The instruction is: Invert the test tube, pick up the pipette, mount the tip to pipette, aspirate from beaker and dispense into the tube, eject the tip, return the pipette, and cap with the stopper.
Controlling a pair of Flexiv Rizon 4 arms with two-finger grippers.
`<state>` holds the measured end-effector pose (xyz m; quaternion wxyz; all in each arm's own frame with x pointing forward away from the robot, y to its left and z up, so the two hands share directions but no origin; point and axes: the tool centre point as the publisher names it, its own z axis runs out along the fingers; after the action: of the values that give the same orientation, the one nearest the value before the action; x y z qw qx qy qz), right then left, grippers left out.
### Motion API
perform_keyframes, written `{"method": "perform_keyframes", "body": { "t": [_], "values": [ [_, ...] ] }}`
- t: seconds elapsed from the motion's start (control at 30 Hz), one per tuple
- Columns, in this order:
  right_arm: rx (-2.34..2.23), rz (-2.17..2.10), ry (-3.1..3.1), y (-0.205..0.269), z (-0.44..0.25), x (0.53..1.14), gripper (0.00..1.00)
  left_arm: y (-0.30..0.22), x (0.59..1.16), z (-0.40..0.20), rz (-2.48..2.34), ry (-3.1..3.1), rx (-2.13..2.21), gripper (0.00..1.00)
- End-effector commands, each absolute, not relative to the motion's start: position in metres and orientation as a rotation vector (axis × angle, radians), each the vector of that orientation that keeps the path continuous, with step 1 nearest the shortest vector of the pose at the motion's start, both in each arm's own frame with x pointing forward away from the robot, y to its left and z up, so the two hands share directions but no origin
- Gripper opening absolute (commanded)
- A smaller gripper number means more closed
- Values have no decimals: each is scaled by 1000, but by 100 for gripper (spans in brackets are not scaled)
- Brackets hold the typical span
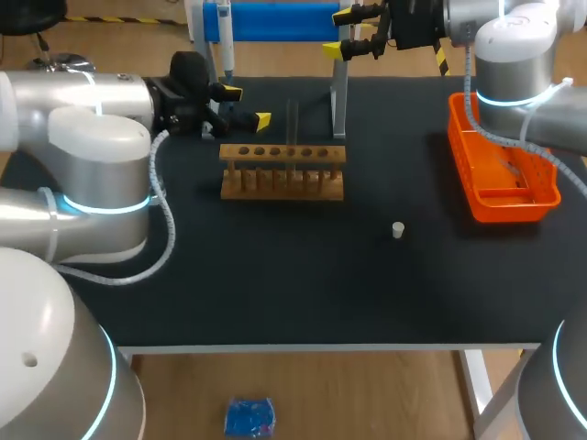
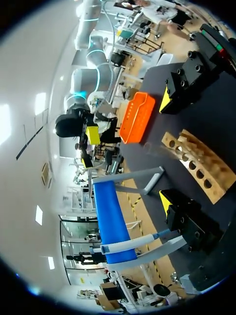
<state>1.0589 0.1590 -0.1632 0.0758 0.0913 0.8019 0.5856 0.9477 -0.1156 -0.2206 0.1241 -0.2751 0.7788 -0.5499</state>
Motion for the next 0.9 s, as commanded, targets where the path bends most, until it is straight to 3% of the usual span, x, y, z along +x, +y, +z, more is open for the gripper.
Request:
{"method": "perform_keyframes", "body": {
  "t": [0.03, 0.9],
  "values": [
    [274, 1752, 2410, 159, -162, 1059, 100, -129, 953, -233, -1602, 2178, -836, 100],
    [274, 1752, 2410, 159, -162, 1059, 100, -132, 956, -236, -1533, 2171, -828, 100]
  ]
}}
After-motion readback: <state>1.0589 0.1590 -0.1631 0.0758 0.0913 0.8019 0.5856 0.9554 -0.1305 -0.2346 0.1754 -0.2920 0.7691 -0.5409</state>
